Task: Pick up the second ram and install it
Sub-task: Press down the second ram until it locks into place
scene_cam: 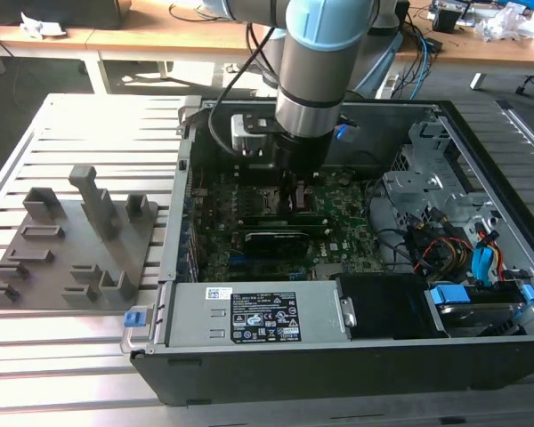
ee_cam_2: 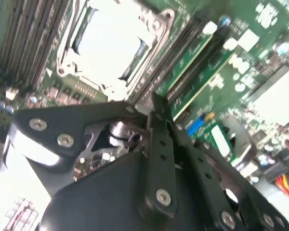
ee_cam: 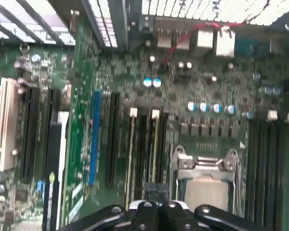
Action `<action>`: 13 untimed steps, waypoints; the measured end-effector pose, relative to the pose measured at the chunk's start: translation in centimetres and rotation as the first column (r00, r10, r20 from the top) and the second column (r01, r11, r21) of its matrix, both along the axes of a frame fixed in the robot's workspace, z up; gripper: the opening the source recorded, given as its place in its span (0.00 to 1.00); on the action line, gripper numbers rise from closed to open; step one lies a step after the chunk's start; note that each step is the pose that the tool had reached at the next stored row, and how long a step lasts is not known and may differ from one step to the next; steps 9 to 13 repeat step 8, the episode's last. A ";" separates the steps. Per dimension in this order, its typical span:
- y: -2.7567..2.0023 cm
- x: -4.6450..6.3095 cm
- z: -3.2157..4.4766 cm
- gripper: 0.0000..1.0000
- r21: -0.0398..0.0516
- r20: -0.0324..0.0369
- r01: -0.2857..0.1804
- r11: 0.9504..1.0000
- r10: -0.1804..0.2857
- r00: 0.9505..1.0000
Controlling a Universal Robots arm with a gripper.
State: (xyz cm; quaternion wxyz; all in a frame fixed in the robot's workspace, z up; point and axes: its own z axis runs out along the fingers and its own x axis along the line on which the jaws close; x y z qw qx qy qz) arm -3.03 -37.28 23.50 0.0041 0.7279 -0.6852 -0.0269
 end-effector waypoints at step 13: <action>0.14 0.0 3.59 0.11 -0.001 0.000 0.000 1.000 0.000 1.000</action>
